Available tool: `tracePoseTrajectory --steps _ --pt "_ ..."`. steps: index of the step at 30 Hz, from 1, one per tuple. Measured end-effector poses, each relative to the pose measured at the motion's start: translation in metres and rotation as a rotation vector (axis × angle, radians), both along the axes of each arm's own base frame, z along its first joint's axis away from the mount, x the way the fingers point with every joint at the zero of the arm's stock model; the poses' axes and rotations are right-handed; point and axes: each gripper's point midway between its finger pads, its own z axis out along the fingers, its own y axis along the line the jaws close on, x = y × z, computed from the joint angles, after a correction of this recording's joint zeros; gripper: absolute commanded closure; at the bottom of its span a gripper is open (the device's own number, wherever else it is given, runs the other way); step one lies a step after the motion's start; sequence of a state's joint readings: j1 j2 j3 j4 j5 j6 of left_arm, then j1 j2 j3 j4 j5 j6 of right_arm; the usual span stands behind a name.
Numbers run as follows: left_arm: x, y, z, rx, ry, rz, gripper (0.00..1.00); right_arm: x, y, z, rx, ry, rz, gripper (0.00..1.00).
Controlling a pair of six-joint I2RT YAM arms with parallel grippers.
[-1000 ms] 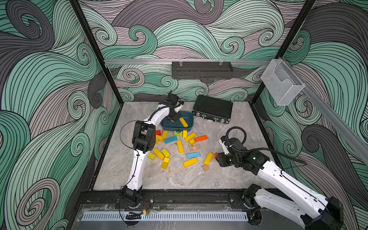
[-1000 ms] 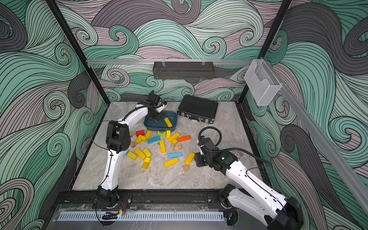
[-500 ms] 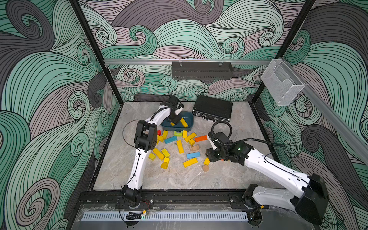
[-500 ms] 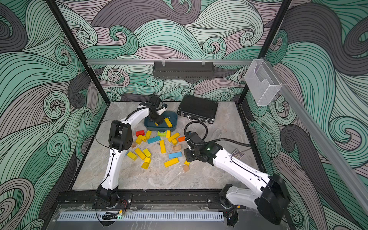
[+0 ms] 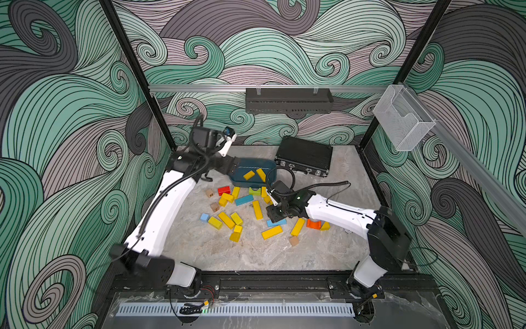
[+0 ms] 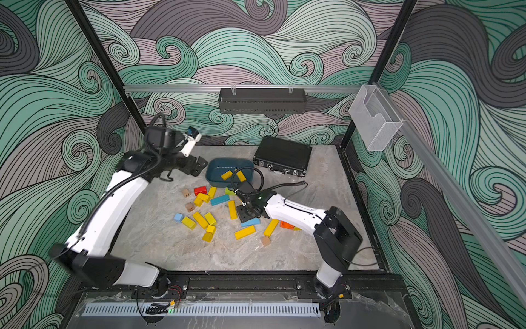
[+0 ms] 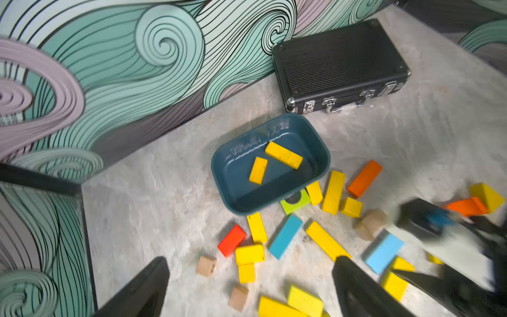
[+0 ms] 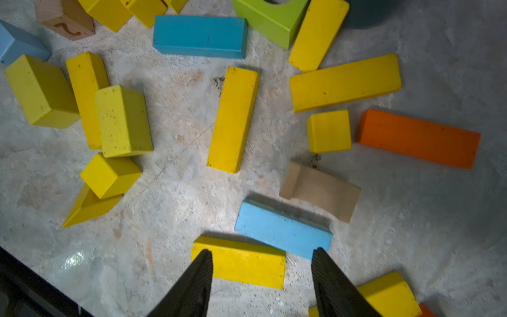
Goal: Pick out the yellow building blocks
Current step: Pick up the building block from the center of the board.
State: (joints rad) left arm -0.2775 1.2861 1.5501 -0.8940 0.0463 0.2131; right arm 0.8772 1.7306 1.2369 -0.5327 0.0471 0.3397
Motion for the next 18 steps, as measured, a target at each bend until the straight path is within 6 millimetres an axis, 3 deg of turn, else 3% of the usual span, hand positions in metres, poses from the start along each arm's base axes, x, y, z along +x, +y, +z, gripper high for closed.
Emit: tracePoseTrajectory --steps 3,6,12,18 --pt "-0.043 0.023 -0.020 0.001 0.017 0.030 0.01 0.012 0.019 -0.010 -0.005 0.004 0.009 0.40" --pt "-0.072 0.031 -0.046 0.012 0.049 0.025 0.01 0.020 0.037 -0.021 -0.016 0.012 0.022 0.40" --pt "-0.103 0.041 -0.104 0.058 0.174 0.021 0.01 0.033 0.062 -0.045 -0.051 0.019 0.029 0.41" --pt "-0.113 0.045 -0.113 0.062 0.188 0.026 0.01 0.038 0.060 -0.061 -0.107 0.019 0.007 0.41"
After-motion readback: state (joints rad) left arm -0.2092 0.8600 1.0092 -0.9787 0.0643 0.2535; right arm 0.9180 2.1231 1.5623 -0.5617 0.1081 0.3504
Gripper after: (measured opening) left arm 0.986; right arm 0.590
